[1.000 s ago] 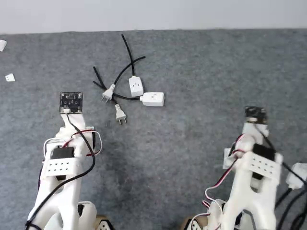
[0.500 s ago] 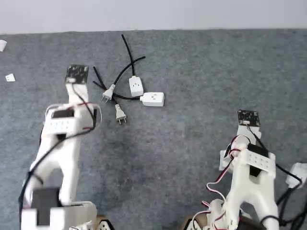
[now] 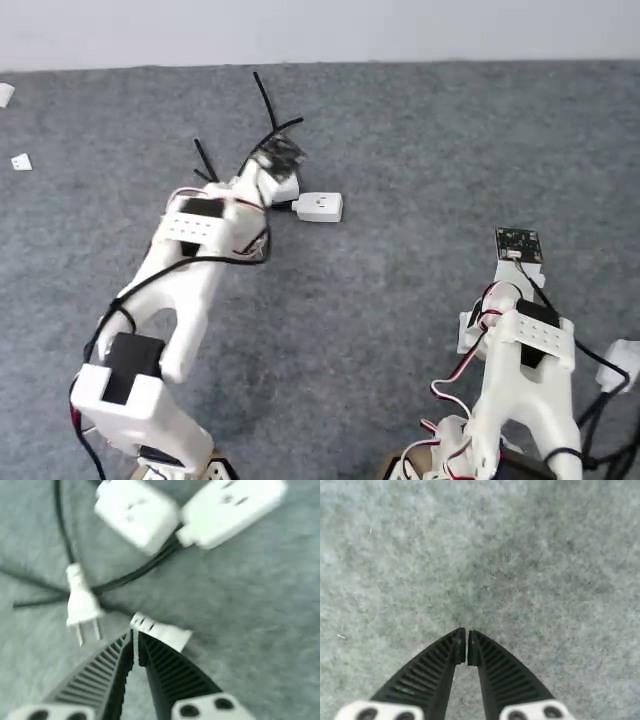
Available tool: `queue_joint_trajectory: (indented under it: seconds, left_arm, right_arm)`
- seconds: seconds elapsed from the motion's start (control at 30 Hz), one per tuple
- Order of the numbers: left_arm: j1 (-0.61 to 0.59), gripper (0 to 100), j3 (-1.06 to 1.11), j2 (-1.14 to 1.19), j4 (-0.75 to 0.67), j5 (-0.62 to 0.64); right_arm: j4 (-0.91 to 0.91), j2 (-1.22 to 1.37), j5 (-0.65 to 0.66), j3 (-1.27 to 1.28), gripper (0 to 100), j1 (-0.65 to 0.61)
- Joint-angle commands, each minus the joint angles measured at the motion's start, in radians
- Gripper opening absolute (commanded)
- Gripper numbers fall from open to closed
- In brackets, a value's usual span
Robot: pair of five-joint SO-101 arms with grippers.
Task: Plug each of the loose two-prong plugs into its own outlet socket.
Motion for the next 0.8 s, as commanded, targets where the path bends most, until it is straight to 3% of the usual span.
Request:
queue_joint_trajectory:
  seconds: [0.0, 0.2, 0.4, 0.77]
  left_arm:
    - [0.078, 7, -0.050, -0.011, -0.011, -0.078]
    - [0.173, 31, -0.064, -0.002, 0.021, -0.215]
    - [0.190, 31, -0.257, 0.101, 0.017, -0.173]
    - [0.209, 31, -0.789, 0.491, 0.229, -0.130]
  right_arm:
    - [-0.018, 0.004, -0.006, -0.066, 1.5, 0.004]
    - [-0.013, 0.004, 0.025, -0.066, 1.1, 0.002]
    - [-0.013, 0.002, 0.034, -0.066, 1.1, 0.002]
    - [-0.012, 0.001, 0.035, -0.063, 1.1, -0.018]
